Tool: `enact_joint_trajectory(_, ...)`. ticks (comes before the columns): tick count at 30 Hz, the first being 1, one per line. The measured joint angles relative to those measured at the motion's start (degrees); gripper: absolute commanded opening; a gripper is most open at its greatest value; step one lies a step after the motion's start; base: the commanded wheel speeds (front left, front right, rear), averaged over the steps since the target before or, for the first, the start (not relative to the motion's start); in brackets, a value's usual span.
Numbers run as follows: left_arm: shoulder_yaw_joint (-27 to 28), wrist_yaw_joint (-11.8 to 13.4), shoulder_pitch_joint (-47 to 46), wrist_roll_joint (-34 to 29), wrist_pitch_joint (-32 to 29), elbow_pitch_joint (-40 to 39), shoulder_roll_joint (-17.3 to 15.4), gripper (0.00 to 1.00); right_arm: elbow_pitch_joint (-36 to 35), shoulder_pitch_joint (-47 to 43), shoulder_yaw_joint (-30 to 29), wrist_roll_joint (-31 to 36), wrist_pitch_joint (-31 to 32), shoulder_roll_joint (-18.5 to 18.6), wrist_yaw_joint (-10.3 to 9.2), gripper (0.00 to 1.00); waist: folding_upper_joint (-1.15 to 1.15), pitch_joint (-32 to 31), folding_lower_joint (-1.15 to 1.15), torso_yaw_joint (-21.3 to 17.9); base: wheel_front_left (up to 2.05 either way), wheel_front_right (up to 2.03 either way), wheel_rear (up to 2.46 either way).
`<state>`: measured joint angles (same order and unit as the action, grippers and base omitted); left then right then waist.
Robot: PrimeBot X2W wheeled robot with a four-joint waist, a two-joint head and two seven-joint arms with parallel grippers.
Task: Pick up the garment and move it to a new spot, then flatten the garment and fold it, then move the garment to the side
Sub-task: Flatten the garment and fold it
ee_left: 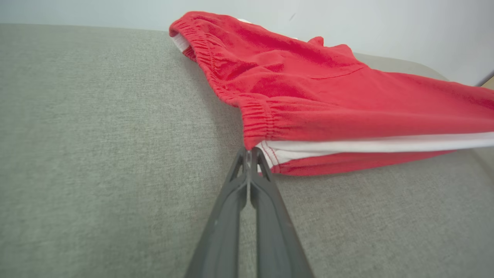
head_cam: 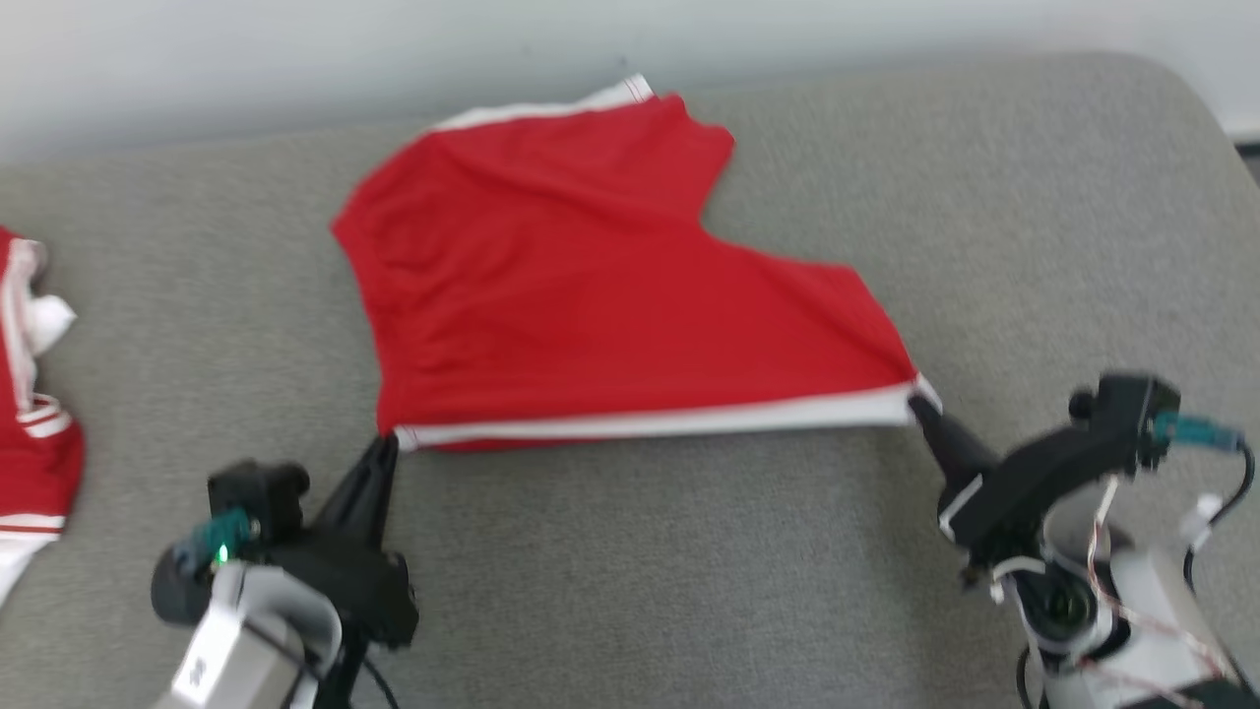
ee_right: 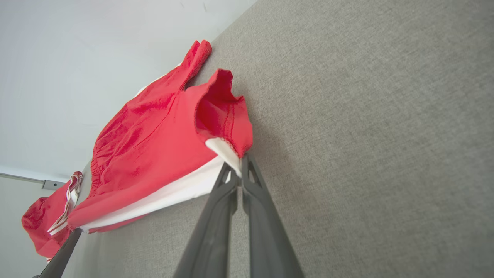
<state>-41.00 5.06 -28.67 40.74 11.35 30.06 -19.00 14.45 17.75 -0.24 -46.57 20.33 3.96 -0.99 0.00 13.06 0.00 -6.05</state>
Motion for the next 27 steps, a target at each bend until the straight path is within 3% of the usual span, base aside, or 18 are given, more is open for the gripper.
enact_joint_trajectory(13, -2.33, 0.74, 15.81, -0.55, 1.29, -5.12, -3.45, 0.0, -3.49, -18.67, 1.09, -1.52, 0.85, -0.6, 0.52, 0.0, -0.01, -10.71, -0.02, 4.49, 0.0, 0.0, 0.0)
enact_joint_trajectory(19, -2.37, 1.02, 18.86, -0.52, 1.29, -6.53, -4.77, 0.0, -4.26, -21.55, 2.44, -1.49, 1.36, -0.74, 0.14, 0.0, -0.01, -13.91, -0.02, 5.32, 0.0, 0.0, 0.0)
enact_joint_trajectory(20, -2.43, 1.04, 19.2, -0.52, 1.27, -6.56, -4.83, 0.33, -4.27, -21.7, 2.66, -1.49, 1.42, -0.74, 0.04, 0.0, -0.01, -14.17, -0.02, 5.32, 0.0, 0.0, 0.0)
enact_joint_trajectory(21, -2.72, 1.07, 19.26, -0.54, 1.08, -6.55, -4.88, 0.62, -4.27, -21.95, 2.69, -1.49, 1.41, -0.78, -0.03, 0.23, -0.01, -14.3, -0.02, 5.25, 0.0, 0.0, 0.0)
enact_joint_trajectory(22, -2.86, 1.07, 19.26, -0.55, 0.75, -6.57, -4.88, 0.99, -4.2, -22.11, 2.77, -1.49, 1.42, -0.79, -0.07, 0.8, -0.01, -14.33, -0.02, 5.15, 0.0, 0.0, 0.0)
enact_joint_trajectory(23, -2.9, 1.09, 19.26, -0.55, 0.58, -6.58, -4.86, 1.0, -3.94, -22.12, 2.92, -1.49, 1.71, -0.77, -0.09, 1.0, -0.01, -14.29, -0.01, 5.08, 0.0, 0.0, 0.0)
enact_joint_trajectory(27, -2.91, 1.51, 19.28, -0.55, -0.68, -6.32, -5.09, 1.0, -2.78, -22.2, 3.36, -1.43, 2.12, -0.76, -0.63, 1.0, -0.01, -14.09, 0.0, 4.95, 0.0, 0.0, 0.0)
